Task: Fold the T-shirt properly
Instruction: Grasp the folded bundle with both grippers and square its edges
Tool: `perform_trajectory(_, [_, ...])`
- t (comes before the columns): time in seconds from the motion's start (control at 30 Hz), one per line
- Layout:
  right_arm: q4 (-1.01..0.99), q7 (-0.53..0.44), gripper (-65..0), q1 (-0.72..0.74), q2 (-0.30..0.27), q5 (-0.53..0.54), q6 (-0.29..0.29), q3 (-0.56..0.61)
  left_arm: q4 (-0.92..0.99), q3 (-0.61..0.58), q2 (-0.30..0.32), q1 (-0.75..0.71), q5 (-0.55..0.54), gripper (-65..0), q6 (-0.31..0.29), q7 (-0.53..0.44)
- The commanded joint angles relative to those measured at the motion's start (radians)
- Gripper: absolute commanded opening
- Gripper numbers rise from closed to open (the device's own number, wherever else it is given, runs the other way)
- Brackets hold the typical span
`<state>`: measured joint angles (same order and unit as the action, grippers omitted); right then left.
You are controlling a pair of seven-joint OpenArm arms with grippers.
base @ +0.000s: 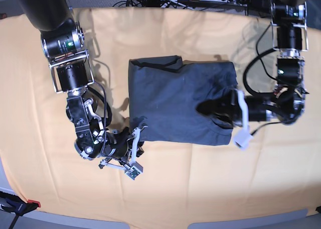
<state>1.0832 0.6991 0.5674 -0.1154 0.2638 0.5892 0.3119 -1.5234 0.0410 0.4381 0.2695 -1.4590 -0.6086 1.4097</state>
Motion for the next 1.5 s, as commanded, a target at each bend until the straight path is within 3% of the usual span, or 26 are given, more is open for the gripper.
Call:
perform_trajectory(0.0, [-0.006, -0.024, -65.0, 0.053, 0.002, 0.034, 0.020, -0.003, -0.029, -0.014, 0.004, 0.005, -0.025, -65.0, -0.010, -0.013])
perform_trajectory(0.17, [-0.080, -0.008, -65.0, 0.089, 0.001, 0.055, 0.050, 0.063, -0.072, -0.162, -0.034, -0.056, -0.003, -65.0, -0.028, -0.013])
perform_trajectory(0.3, [-0.080, -0.005, -65.0, 0.090, 0.001, 0.055, 0.083, 0.163, -0.086, -0.257, -0.060, -0.056, 0.142, -65.0, -0.028, -0.013])
perform_trajectory(0.43, [-0.080, -0.004, -65.0, 0.090, 0.001, 0.048, 0.069, 0.246, -0.086, -0.324, -0.070, -0.064, 0.328, -65.0, -0.021, -0.013])
perform_trajectory(0.67, [-0.080, 0.029, -65.0, 0.089, -0.006, 0.060, 0.069, 0.257, -0.086, -0.364, -0.069, -0.087, 0.569, -65.0, 0.011, -0.013])
perform_trajectory(0.87, [-0.077, 0.166, -65.0, 0.090, -0.034, 0.232, 0.109, 0.257, -0.085, -0.364, -0.066, -0.089, 0.798, -65.0, 0.068, -0.131])
perform_trajectory(1.13, [-0.024, 0.313, -65.0, 0.087, -0.164, 0.571, 0.109, 0.257, -0.085, -0.364, 0.015, -0.074, 0.827, -65.0, 0.061, -0.181])
perform_trajectory(1.27, [0.052, 0.392, -65.0, 0.055, -0.238, 0.742, 0.109, 0.257, -0.085, -0.364, 0.057, -0.063, 0.924, -65.0, 0.044, -0.333])
perform_trajectory(1.37, [0.135, 0.415, -65.0, -0.010, -0.262, 0.753, 0.109, 0.254, -0.084, -0.364, 0.084, -0.047, 0.985, -65.0, 0.044, -0.448])
perform_trajectory(1.47, [0.211, 0.413, -65.0, -0.100, -0.264, 0.742, 0.108, 0.225, -0.084, -0.364, 0.092, -0.012, 0.999, -65.0, 0.044, -0.488])
